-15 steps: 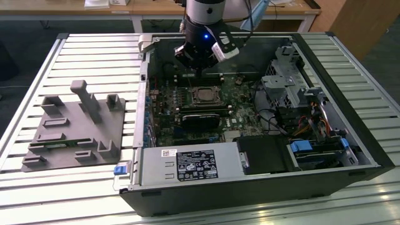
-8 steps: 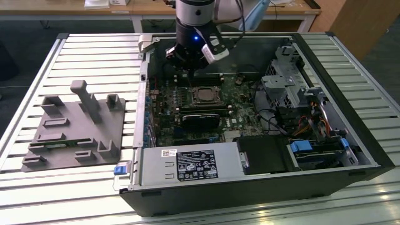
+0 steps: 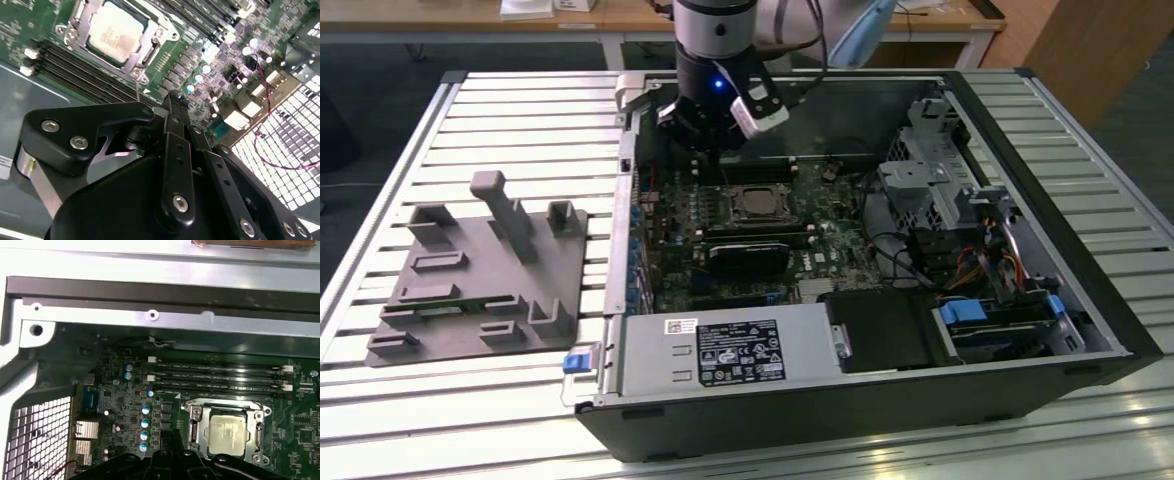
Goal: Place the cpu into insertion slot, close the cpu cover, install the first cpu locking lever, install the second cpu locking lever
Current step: 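Install the first cpu locking lever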
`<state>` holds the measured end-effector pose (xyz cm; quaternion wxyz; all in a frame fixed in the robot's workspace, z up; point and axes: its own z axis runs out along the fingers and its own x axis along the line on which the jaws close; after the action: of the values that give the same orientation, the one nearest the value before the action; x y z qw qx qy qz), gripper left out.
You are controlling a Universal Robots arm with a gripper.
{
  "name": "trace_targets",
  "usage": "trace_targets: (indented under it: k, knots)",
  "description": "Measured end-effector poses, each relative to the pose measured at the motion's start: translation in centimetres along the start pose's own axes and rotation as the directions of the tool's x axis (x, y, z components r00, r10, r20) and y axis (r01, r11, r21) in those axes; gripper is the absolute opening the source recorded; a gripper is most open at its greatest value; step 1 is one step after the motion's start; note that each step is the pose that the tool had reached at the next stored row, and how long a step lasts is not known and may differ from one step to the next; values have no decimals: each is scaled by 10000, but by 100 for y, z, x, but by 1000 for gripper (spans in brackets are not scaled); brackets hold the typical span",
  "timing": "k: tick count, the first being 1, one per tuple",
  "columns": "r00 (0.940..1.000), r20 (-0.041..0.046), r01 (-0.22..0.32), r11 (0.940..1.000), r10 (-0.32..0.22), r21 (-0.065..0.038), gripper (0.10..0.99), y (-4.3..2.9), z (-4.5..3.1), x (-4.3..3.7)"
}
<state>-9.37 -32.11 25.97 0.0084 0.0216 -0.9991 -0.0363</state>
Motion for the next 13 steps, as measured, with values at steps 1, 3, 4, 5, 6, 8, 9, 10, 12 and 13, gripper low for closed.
trace_targets:
  k: [1,3,4,5,6,8,9,10,12,13]
  knots:
    - [10000,2,2,10000,-2,-1,106,14,7,12]
    - [10000,2,5,10000,-5,-1,106,50,21,27]
    - [10000,1,9,10000,-9,0,106,64,28,31]
    - [10000,0,12,10000,-12,0,106,77,37,33]
    - [10000,2,17,10000,-17,-2,106,94,45,33]
    - [10000,1,23,10000,-23,-1,106,140,57,31]
    - [10000,1,27,10000,-27,-2,106,169,61,30]
    - [10000,1,32,10000,-32,-1,106,191,65,28]
    - [10000,-1,40,10000,-40,0,106,223,71,27]
    - [10000,-1,42,10000,-42,0,106,230,73,27]
